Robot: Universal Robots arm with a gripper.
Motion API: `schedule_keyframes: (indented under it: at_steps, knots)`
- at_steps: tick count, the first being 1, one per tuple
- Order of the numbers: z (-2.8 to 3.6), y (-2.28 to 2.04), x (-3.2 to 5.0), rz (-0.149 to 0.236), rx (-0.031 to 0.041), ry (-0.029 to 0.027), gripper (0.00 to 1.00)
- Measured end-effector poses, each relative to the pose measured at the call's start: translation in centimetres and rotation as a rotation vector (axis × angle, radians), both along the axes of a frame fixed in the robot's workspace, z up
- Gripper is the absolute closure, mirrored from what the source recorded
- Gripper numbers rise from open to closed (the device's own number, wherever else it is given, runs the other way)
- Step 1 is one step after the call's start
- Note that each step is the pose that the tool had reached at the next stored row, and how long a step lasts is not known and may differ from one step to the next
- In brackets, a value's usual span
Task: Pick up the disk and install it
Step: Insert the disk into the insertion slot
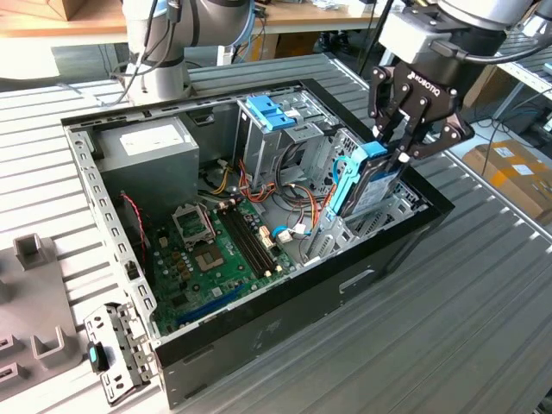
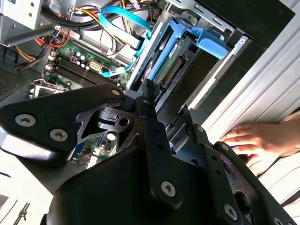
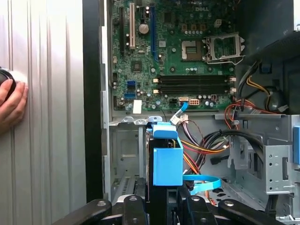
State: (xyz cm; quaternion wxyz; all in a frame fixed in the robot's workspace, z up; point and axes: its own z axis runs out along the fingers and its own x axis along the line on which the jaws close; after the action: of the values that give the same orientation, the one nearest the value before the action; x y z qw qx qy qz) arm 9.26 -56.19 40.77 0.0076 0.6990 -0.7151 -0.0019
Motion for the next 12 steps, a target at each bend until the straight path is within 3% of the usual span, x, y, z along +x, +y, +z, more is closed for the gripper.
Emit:
schedule_keyframes:
  at_steps: [12]
  knots:
    - [-2.85, 0.0, 0.0, 0.0, -0.0001, 0.0, 0.65]
